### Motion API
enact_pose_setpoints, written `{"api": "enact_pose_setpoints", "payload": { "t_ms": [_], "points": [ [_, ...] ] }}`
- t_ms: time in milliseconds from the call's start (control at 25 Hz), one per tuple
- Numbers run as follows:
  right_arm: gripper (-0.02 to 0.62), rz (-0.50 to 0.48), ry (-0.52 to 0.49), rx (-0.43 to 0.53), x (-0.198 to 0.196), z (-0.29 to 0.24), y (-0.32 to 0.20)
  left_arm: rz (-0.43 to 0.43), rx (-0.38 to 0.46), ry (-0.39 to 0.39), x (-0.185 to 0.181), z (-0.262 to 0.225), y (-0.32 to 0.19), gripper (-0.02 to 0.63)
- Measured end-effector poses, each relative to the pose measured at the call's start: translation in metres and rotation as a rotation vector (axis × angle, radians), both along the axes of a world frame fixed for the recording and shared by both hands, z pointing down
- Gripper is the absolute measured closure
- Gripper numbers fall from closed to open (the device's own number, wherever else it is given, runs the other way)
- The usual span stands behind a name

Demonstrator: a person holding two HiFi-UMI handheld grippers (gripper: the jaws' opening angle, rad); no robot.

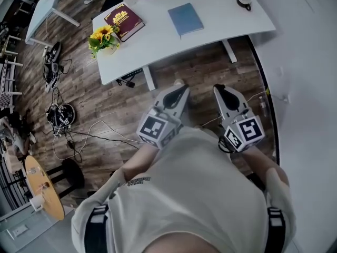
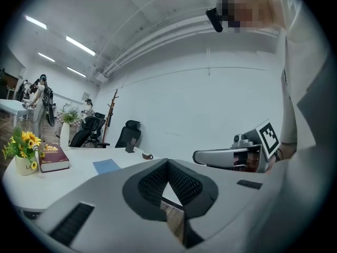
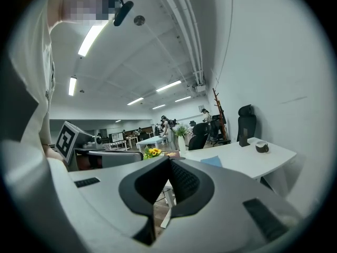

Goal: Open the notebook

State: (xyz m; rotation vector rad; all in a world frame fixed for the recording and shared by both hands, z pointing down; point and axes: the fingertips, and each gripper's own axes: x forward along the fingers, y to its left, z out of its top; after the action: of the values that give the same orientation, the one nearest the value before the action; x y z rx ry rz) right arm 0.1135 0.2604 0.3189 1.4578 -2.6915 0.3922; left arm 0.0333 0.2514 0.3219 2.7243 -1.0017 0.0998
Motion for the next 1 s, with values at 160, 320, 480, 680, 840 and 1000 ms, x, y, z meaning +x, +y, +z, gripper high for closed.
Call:
{"api": "enact_pose_setpoints", "payload": {
  "t_ms": [160, 320, 480, 680, 840, 1000],
  "points": [
    [0.592, 0.015, -0.003, -0.019, 0.003, 0.008, -0.021, 0.014, 0.001, -0.015, 0.003, 0.007, -0.026, 0.594],
    [0.592, 0.013, -0.003, -0.042, 0.001, 0.015, -0.048, 0.002, -0.023, -0.02, -0.001, 0.01, -0.056, 0.594],
    [0.592, 0.011, -0.005, -0.062, -0.002, 0.019, -0.083, 0.004, -0.052, -0.022, 0.0, 0.017, -0.091, 0.594],
    [0.592, 0.026, -0.009, -0.104, -0.002, 0.027, -0.133, 0.023, -0.086, -0.026, 0.004, 0.023, -0.142, 0.594],
    [0.592, 0.042, -0.009, -0.135, -0.007, 0.032, -0.174, 0.04, -0.118, -0.023, 0.002, 0.029, -0.183, 0.594],
    [0.592, 0.055, 0.0, -0.162, -0.017, 0.038, -0.222, 0.066, -0.151, -0.024, -0.003, 0.039, -0.228, 0.594]
  ]
}}
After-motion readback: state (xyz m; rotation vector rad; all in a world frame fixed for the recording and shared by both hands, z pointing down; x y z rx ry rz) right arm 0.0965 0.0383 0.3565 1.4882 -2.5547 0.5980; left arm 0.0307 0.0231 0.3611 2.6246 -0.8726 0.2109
